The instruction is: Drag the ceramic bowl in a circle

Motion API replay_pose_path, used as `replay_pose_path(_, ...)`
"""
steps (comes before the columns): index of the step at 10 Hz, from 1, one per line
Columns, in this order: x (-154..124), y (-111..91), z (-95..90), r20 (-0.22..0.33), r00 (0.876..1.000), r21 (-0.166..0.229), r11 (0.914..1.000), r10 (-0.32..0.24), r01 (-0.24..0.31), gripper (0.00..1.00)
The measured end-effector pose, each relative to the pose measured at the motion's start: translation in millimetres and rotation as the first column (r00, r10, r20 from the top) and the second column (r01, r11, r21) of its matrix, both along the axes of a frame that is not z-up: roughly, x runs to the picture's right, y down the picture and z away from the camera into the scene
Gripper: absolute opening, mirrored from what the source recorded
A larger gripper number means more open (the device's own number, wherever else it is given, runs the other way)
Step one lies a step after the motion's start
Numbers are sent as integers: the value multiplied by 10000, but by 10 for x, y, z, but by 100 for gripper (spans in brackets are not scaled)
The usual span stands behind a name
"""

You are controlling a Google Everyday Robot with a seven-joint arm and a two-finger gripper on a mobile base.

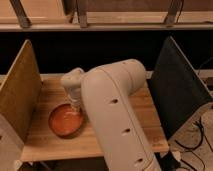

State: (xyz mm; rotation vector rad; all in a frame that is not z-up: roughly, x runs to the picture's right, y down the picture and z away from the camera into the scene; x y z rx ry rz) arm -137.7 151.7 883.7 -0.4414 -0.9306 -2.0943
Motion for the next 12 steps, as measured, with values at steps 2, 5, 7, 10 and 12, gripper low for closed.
replay_pose_path(2,461,75,-37,-1153,9924,-80,9990,432,-444,0)
replay_pose_path(5,879,-175,95,-2214,9716,414,9962,833,-760,0)
replay_pose_path(7,851,-506,275,-2310,9705,882,9949,692,-499,0)
replay_pose_path(10,440,-768,473,-1594,9869,1246,9922,266,-66,0)
replay_pose_path(12,139,-767,495,-999,9950,1244,9922,57,68,0)
